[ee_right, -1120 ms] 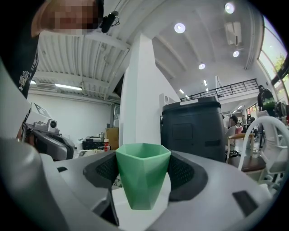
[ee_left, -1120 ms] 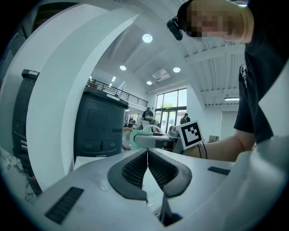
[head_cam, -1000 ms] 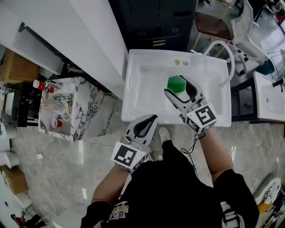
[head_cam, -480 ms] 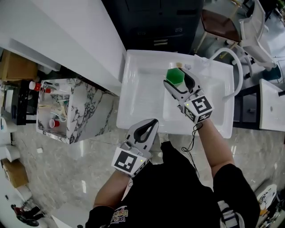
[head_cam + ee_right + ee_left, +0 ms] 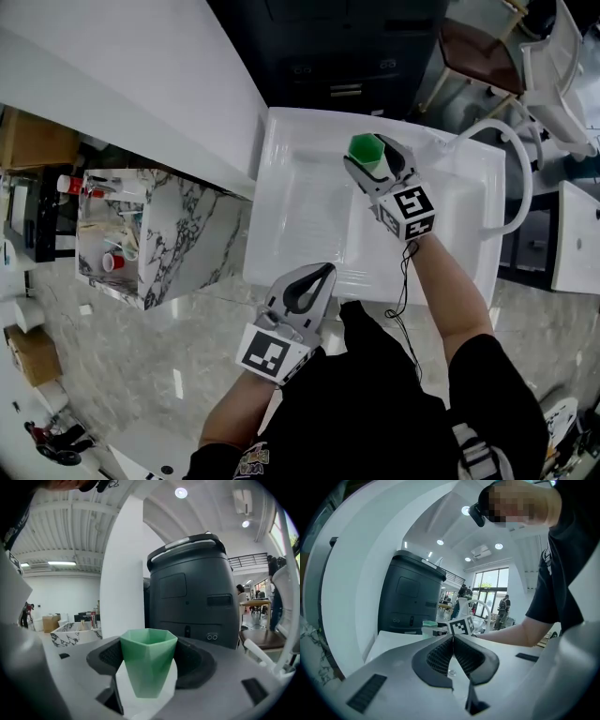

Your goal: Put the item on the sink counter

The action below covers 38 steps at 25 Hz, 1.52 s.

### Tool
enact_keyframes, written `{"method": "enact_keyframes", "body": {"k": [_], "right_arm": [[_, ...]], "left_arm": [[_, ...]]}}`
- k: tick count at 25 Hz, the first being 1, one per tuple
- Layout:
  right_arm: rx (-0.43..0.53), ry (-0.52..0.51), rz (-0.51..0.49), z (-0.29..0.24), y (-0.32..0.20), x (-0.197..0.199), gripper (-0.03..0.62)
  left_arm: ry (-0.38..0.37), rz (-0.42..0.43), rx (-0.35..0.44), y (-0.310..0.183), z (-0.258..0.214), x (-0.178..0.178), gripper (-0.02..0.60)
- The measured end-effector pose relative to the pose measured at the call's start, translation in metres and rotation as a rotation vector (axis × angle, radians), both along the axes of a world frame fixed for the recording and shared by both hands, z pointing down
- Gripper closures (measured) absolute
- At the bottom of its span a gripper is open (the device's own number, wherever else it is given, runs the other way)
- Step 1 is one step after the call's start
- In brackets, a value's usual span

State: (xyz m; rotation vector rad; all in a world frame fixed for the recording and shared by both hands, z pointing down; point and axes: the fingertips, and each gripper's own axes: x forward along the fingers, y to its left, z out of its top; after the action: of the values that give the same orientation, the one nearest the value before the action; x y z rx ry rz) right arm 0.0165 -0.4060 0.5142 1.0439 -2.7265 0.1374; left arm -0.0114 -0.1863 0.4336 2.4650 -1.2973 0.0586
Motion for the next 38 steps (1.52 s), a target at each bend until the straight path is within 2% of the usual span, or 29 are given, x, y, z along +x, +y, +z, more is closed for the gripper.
{"method": "enact_keyframes", "body": {"k": [6,18,25,28,33,38], "right_arm": [[-0.014,0.031,0.006,0.031,-0.032,-0.011,0.229],[-0.036,0.065,0.03,0.071,-0.075,-0.033,0.229],[-0.03,0.062,0.032,0.078,-0.085,-0.043,0.229],[-0.033,0.059,0.037,0.081,-0.087,-0.044,0.229],[-0.038,0.04,0.045,0.086,-0.089,-0.041,0.229],[-0.047,0.016,0.05,0.087,-0.09,-0.039,0.227]], "left_arm": [[-0.036,-0.012,0.003,-0.01,0.013,-0.01,0.565],[-0.008,-0.042,-0.044,-0.025,0.022,-0.023,0.565],[0.008,-0.054,-0.069,-0.03,0.029,-0.029,0.565],[-0.007,-0.048,-0.054,-0.03,0.034,-0.033,0.565],[0.019,-0.055,-0.089,-0.034,0.035,-0.033,0.565],[0.022,-0.051,-0.087,-0.036,0.037,-0.031,0.565]]}}
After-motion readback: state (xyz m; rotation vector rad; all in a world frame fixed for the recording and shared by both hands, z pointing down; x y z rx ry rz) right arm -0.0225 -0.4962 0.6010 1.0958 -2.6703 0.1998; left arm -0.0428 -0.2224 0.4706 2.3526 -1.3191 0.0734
